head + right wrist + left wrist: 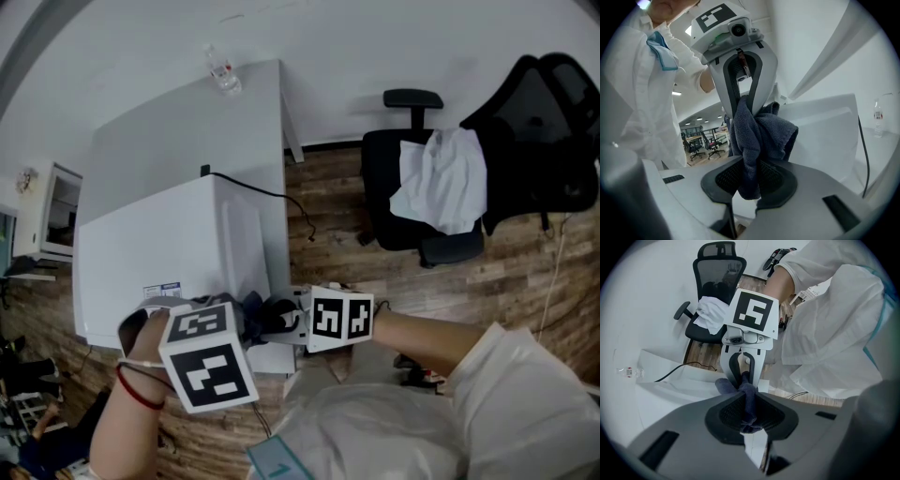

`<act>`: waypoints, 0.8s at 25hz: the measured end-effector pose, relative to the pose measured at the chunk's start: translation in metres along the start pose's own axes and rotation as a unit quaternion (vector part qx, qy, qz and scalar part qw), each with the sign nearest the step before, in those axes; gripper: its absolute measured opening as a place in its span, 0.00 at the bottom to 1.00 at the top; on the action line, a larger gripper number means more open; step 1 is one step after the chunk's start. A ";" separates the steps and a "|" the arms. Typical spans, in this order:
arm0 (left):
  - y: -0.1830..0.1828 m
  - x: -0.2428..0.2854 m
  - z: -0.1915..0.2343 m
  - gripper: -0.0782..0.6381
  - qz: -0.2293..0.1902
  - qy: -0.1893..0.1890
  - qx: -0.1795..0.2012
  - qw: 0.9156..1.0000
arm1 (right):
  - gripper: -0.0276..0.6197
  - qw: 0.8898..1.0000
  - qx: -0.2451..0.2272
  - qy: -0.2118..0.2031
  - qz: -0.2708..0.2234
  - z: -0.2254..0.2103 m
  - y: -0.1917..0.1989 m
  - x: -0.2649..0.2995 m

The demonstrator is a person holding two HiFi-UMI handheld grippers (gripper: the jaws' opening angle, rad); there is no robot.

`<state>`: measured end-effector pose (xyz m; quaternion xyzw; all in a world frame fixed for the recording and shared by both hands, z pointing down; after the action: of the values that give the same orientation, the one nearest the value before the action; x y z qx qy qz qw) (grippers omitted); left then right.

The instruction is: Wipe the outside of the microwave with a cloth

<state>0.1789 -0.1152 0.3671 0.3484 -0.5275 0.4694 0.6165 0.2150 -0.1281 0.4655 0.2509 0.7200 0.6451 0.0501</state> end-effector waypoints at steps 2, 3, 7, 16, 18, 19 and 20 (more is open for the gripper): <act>0.001 0.000 -0.002 0.19 -0.004 0.001 0.000 1.000 | 0.17 1.000 -0.002 -0.005 0.004 0.003 -0.001 0.001; 0.001 0.000 -0.003 0.19 -0.006 0.001 0.000 1.000 | 0.17 1.000 -0.003 -0.007 0.006 0.004 -0.001 0.001; 0.002 -0.001 -0.005 0.19 -0.017 -0.001 -0.002 1.000 | 0.17 1.000 -0.005 -0.011 0.013 0.006 -0.002 0.001; 0.013 -0.008 -0.024 0.18 -0.062 0.019 -0.009 0.998 | 0.17 0.997 -0.021 -0.058 0.048 0.024 -0.014 -0.003; 0.022 -0.011 -0.029 0.18 -0.087 0.016 -0.016 0.996 | 0.17 0.995 -0.041 -0.070 0.065 0.028 -0.024 -0.008; 0.027 -0.014 -0.032 0.18 -0.098 0.014 -0.022 0.995 | 0.17 0.993 -0.054 -0.074 0.074 0.029 -0.032 -0.010; 0.032 -0.019 -0.034 0.18 -0.108 0.012 -0.031 0.994 | 0.17 0.991 -0.065 -0.079 0.083 0.029 -0.039 -0.012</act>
<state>0.1597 -0.0772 0.3397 0.3785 -0.4938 0.3875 0.6803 0.2256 -0.1085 0.4201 0.3565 0.6467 0.6707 0.0692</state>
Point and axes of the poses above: the fingertips, and each gripper's own axes: x forward along the fingers, z to its left, y out of its underside, the point moved 7 cm from there along -x, backward along the fingers, and after that the axes turned 3 degrees about -x, right-handed, at the moved point
